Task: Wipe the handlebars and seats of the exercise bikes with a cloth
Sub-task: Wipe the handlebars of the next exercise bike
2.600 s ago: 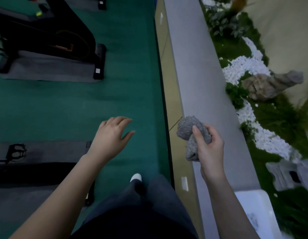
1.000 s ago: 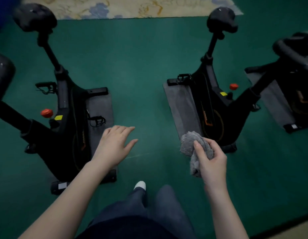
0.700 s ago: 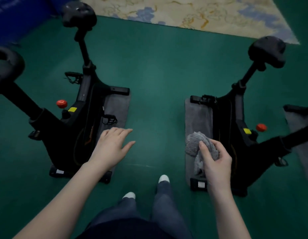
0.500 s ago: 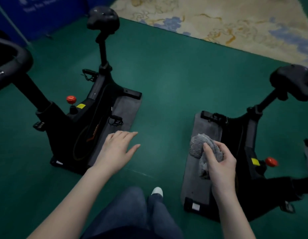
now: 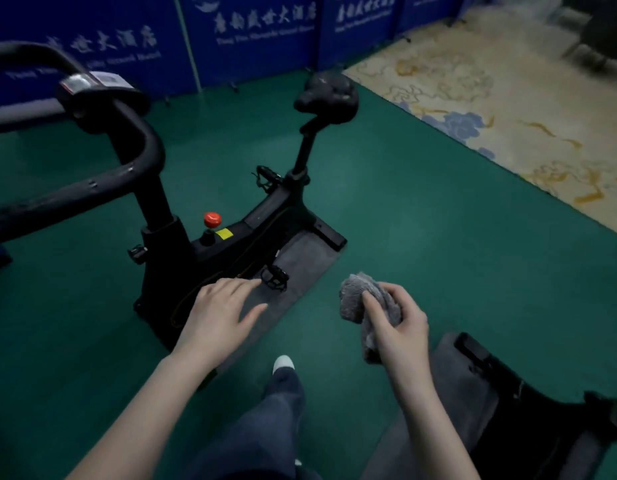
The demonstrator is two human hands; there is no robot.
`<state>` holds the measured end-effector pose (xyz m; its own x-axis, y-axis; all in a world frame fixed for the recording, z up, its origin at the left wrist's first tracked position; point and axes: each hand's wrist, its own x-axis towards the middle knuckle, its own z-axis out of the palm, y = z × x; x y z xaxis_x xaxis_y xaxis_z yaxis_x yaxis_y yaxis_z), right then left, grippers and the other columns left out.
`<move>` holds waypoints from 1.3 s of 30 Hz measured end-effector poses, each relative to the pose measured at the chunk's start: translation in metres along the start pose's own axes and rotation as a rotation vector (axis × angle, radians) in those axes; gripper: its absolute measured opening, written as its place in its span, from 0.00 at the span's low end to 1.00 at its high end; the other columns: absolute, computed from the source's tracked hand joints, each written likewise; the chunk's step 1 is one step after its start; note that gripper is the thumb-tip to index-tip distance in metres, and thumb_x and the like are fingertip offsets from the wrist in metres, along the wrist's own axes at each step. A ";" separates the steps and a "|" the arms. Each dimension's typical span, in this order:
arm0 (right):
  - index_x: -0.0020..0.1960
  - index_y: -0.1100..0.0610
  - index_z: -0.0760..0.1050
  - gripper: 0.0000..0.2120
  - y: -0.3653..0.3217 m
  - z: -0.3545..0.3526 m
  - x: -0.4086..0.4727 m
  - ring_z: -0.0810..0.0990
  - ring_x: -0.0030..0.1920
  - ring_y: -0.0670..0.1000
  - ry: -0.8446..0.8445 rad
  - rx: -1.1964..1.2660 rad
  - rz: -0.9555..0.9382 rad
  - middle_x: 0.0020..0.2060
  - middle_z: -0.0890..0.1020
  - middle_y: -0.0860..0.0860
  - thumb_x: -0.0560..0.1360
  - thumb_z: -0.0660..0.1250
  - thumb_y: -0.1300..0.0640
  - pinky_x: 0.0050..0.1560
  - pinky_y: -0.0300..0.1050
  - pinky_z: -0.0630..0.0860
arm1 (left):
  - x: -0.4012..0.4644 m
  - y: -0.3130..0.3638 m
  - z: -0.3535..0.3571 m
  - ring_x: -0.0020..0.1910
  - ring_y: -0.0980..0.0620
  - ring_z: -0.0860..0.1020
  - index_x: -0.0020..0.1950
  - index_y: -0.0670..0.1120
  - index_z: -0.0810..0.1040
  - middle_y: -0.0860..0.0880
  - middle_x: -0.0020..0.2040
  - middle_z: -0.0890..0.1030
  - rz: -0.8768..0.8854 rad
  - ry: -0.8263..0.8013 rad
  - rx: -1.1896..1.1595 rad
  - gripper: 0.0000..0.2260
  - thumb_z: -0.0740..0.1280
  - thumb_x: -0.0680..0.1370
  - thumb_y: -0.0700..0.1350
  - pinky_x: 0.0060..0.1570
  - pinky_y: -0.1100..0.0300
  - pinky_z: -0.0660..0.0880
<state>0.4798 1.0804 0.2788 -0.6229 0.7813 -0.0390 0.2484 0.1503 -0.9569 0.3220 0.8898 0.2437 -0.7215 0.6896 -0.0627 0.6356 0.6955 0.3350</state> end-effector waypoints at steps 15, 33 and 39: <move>0.46 0.53 0.79 0.02 -0.056 0.116 0.193 0.81 0.40 0.43 -0.426 0.006 -0.153 0.39 0.83 0.45 0.74 0.70 0.59 0.42 0.36 0.76 | 0.092 -0.031 -0.015 0.68 0.60 0.63 0.74 0.54 0.64 0.60 0.68 0.69 -0.398 0.112 -0.068 0.23 0.54 0.80 0.60 0.69 0.62 0.56; 0.44 0.48 0.80 0.02 -0.123 0.227 0.333 0.82 0.42 0.45 -1.318 0.108 -0.381 0.41 0.84 0.47 0.75 0.69 0.55 0.41 0.34 0.77 | 0.133 0.029 -0.008 0.67 0.60 0.64 0.73 0.55 0.64 0.60 0.69 0.69 -1.286 0.541 -0.089 0.25 0.51 0.79 0.62 0.66 0.65 0.54; 0.45 0.50 0.80 0.01 -0.164 0.255 0.301 0.83 0.44 0.49 -1.519 0.198 -0.469 0.41 0.84 0.48 0.75 0.69 0.54 0.46 0.46 0.80 | 0.112 0.055 -0.030 0.66 0.57 0.68 0.71 0.52 0.69 0.57 0.66 0.73 -1.523 0.714 -0.030 0.24 0.56 0.77 0.60 0.65 0.62 0.58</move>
<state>0.0625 1.1367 0.3502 -0.7687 -0.6254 0.1339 -0.1882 0.0212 -0.9819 0.2681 0.9992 0.2836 -0.6077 -0.7899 0.0827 -0.7090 0.5865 0.3916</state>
